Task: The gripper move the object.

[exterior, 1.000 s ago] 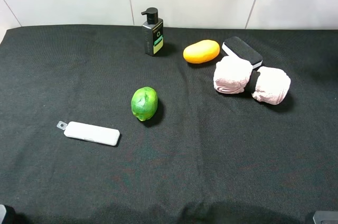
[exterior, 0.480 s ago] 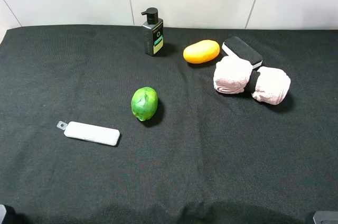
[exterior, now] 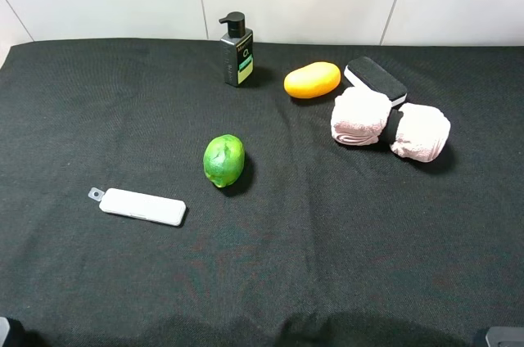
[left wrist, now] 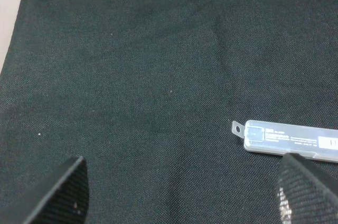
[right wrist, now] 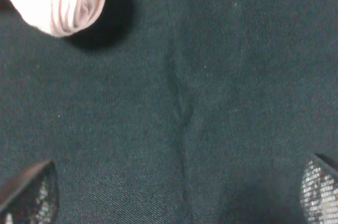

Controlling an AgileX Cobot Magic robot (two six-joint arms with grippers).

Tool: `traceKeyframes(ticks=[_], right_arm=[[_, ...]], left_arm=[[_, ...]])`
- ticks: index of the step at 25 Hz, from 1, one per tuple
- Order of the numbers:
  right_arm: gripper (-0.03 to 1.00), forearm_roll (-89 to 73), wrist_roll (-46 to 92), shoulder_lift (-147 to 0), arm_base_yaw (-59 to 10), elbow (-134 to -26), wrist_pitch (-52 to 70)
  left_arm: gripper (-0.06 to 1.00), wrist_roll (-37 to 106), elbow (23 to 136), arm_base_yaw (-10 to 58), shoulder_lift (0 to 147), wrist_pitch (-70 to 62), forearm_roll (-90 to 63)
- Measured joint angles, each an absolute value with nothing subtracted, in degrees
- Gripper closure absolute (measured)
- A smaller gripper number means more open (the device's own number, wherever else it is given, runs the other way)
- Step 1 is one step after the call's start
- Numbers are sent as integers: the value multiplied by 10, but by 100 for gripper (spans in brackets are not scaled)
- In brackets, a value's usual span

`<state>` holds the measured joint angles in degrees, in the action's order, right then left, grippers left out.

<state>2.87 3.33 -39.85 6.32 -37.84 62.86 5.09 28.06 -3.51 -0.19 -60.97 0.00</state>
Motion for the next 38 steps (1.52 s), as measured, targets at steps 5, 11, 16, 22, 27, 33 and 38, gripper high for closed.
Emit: traceKeyframes(ticks=[5, 11, 16, 22, 27, 33, 38], right_arm=[[27, 27, 16, -283, 63, -324, 616], [27, 28, 9, -188, 39, -301, 614], [27, 40, -30, -143, 8, -299, 614], [27, 42, -43, -88, 3, -292, 599], [27, 42, -43, -40, 3, -292, 599], [27, 42, -43, 3, 3, -292, 598], [27, 41, -42, 4, 3, -292, 597]], left_arm=[[18, 51, 281, -35, -2, -610, 0], [18, 51, 281, -35, -2, -610, 0], [18, 51, 281, -35, -2, -610, 0], [18, 51, 281, -35, -2, -610, 0], [18, 51, 281, -35, -2, -610, 0], [18, 51, 281, -35, -2, -610, 0], [18, 51, 281, -35, -2, -610, 0]])
